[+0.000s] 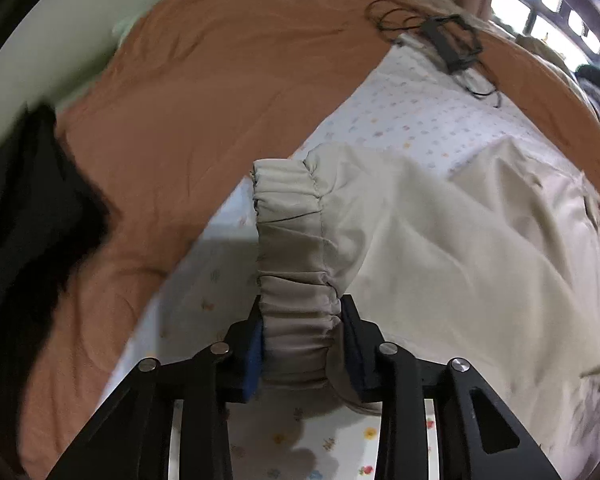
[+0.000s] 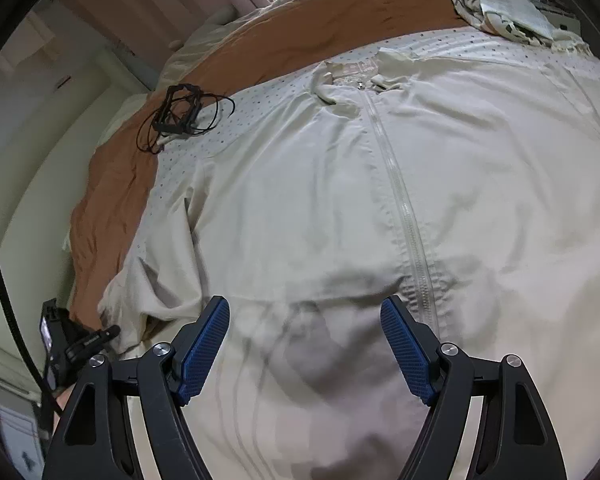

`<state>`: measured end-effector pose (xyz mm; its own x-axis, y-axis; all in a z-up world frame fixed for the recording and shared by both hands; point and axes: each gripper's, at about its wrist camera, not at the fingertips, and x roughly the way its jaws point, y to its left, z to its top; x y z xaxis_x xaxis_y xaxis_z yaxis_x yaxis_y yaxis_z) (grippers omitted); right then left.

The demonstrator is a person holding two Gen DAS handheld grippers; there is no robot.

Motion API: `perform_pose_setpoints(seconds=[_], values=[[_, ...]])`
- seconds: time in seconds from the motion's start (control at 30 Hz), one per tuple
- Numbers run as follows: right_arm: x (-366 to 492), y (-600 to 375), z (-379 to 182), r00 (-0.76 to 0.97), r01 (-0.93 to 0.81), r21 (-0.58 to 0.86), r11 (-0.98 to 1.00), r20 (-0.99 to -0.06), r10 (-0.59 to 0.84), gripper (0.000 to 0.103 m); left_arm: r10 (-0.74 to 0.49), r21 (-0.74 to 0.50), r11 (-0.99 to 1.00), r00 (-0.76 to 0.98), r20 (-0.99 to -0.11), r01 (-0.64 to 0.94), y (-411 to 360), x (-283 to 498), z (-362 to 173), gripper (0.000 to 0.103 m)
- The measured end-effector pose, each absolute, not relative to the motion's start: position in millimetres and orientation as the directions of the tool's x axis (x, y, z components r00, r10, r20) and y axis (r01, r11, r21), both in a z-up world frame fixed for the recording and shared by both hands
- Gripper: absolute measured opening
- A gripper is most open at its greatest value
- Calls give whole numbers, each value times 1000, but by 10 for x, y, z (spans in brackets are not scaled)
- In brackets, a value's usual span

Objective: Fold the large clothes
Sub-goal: 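Lift the sleeve cuff with the left tool and raise it up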

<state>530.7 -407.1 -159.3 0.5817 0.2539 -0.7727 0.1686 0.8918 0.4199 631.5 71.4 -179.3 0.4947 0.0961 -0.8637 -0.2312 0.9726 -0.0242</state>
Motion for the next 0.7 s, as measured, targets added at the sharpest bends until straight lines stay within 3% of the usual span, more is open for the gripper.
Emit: perform_pose_setpoints(seconds=[0.23,0.7], values=[[5240,-4187,-1501,613,180,427,886,-753,239,78,104,64,994,640,-761,-85,249,6143,-966,33],[5071,-4731,-1357,684,278,486,829,-706,184,78,-49,131,979,807,-588,154,-1055,5915,513,32]])
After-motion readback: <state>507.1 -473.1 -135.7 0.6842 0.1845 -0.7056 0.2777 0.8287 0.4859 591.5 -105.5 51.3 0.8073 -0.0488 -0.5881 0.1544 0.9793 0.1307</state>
